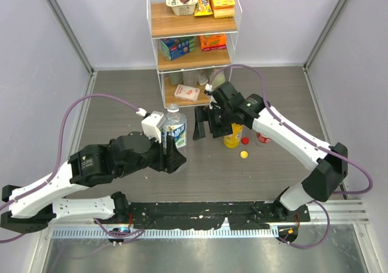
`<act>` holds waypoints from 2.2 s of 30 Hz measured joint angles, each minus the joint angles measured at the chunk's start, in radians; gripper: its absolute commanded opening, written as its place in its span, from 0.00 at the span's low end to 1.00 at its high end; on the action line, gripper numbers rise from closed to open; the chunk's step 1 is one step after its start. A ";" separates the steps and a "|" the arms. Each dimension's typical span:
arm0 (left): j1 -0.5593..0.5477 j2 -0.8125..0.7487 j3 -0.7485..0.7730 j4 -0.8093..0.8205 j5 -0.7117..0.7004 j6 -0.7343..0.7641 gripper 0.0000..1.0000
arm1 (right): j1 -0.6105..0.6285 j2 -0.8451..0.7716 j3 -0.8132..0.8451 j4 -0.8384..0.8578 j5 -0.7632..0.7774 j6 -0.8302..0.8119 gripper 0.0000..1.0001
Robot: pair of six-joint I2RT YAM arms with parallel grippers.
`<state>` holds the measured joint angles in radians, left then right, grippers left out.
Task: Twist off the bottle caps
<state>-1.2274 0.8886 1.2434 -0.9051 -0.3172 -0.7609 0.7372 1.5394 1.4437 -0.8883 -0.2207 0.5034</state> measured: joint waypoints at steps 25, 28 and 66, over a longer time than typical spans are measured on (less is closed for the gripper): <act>0.000 0.053 -0.034 0.152 0.216 0.040 0.00 | -0.214 -0.317 0.017 0.651 -0.727 0.279 0.90; 0.000 0.101 -0.027 0.168 0.259 0.047 0.00 | -0.214 -0.308 0.016 0.687 -0.748 0.301 0.86; 0.000 0.174 0.017 0.225 0.311 0.085 0.97 | -0.195 -0.275 0.021 0.512 -0.821 0.106 0.01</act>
<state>-1.2274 1.0622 1.2606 -0.6804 -0.0067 -0.6754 0.5423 1.2640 1.4647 -0.3759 -1.0420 0.6090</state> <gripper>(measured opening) 0.765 0.408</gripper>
